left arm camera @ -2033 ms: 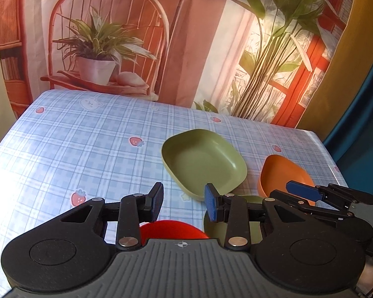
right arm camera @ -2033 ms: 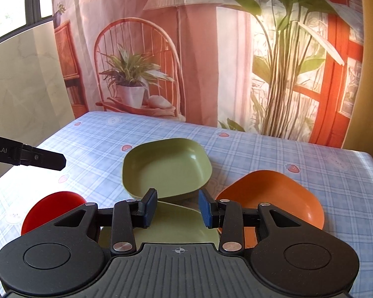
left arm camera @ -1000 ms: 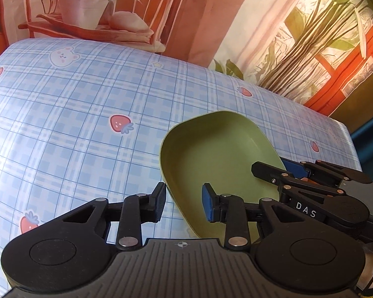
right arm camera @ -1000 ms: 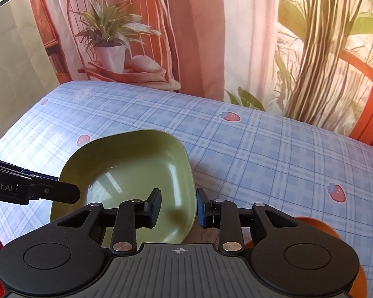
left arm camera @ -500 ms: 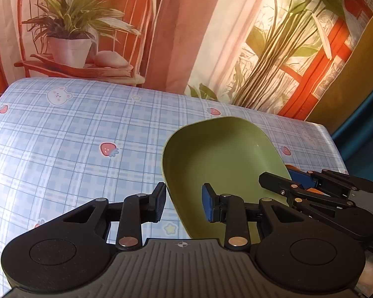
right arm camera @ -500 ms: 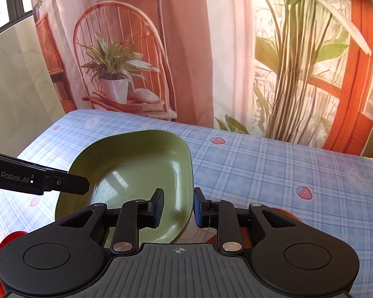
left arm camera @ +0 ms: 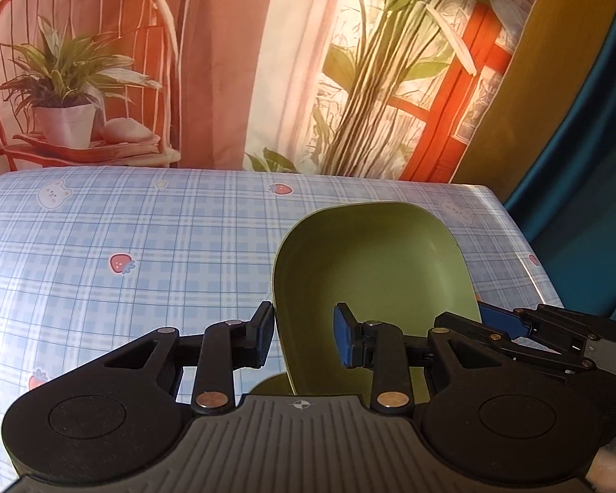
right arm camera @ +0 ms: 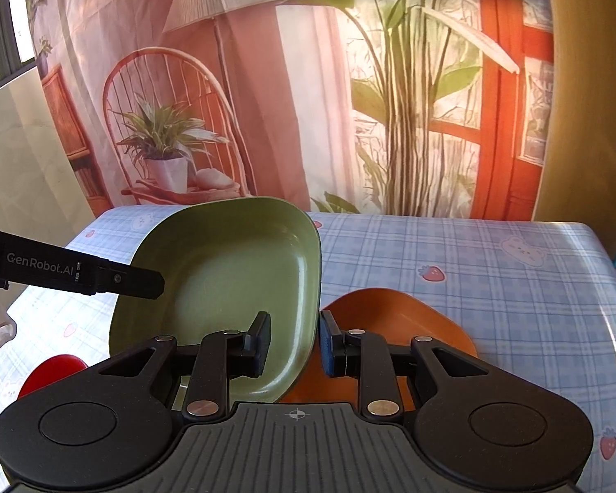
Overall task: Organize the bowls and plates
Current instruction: 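Lift the green plate with the left tool and carry it toward the orange plate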
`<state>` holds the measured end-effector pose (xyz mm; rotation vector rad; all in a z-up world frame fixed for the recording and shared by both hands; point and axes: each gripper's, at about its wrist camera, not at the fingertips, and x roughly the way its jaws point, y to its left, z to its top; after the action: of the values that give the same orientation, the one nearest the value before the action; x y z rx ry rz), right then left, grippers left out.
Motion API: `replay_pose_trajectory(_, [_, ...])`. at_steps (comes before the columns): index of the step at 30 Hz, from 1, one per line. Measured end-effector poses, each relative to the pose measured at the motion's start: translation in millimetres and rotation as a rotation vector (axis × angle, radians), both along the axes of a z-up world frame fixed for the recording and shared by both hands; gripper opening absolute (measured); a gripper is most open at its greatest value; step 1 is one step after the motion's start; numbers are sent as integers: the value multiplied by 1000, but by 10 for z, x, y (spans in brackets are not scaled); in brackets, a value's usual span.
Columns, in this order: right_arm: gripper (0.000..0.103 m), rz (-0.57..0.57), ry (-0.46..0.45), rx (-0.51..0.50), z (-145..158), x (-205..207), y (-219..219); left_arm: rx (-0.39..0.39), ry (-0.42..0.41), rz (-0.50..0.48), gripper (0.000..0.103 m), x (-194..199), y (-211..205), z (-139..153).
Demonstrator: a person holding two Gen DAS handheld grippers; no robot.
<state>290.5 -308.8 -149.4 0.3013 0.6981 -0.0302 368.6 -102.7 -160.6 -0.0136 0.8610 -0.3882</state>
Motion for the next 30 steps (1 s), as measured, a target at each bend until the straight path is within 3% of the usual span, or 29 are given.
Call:
replay_pose_trajectory(11, [23, -79, 5, 33, -154, -421, -340, 10, 13, -92, 33, -63, -395, -68])
replay_pose_trajectory(30, [23, -150, 18, 79, -397, -706, -587, 51, 36, -171, 33, 42, -751, -270])
